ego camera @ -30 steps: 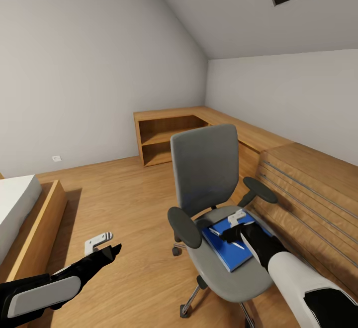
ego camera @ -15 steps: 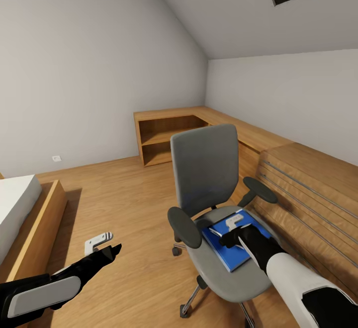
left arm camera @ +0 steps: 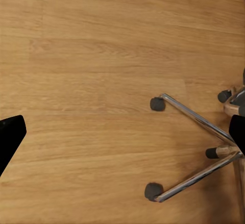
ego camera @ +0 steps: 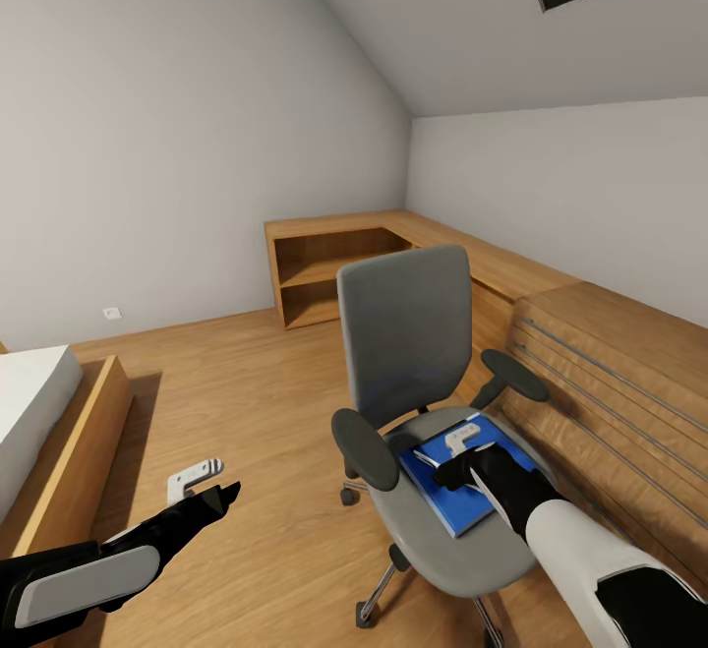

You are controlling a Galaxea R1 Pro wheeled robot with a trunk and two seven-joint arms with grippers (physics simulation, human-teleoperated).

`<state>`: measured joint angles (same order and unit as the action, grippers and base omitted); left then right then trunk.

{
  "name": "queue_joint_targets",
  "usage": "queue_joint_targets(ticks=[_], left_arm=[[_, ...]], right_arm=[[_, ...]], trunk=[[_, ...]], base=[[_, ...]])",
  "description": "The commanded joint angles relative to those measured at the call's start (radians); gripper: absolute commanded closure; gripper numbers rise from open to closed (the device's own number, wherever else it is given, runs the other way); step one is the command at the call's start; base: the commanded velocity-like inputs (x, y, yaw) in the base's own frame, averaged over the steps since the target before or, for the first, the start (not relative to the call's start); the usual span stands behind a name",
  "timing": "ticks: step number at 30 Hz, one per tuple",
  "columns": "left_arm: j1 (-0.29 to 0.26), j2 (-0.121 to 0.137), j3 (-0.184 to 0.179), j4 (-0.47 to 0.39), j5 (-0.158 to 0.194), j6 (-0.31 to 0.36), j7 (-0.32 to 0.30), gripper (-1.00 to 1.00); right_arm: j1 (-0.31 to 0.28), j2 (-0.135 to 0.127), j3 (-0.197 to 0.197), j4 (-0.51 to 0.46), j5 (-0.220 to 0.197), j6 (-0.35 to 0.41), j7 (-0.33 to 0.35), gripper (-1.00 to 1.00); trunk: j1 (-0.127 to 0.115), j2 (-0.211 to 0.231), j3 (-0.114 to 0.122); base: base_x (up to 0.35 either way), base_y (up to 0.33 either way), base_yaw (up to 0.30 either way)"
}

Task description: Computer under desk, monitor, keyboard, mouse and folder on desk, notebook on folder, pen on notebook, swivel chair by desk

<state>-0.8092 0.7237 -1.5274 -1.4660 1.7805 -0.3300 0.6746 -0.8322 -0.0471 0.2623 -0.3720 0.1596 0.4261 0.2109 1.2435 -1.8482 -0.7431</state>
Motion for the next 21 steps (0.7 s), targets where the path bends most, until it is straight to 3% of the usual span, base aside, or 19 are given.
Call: queue_joint_targets(ticks=[1,9,21], left_arm=[[-0.002,0.000,-0.003,-0.002,0.005,-0.006,0.001,-1.00],[-0.002,0.000,-0.004,-0.001,0.004,-0.006,0.002,-1.00],[-0.002,0.000,-0.004,-0.001,0.005,-0.006,0.001,-1.00]], right_arm=[[0.000,-0.001,0.001,-0.002,0.011,0.005,0.007,-1.00],[0.000,-0.001,0.002,-0.002,0.011,0.005,0.007,-1.00],[0.000,0.000,0.002,-0.002,0.011,0.005,0.007,-1.00]], trunk=[[0.000,-0.001,-0.001],[0.027,-0.050,-0.023],[0.027,-0.050,-0.023]], base=[[0.000,0.000,0.000],[0.000,0.000,0.000],[0.000,0.000,0.000]])
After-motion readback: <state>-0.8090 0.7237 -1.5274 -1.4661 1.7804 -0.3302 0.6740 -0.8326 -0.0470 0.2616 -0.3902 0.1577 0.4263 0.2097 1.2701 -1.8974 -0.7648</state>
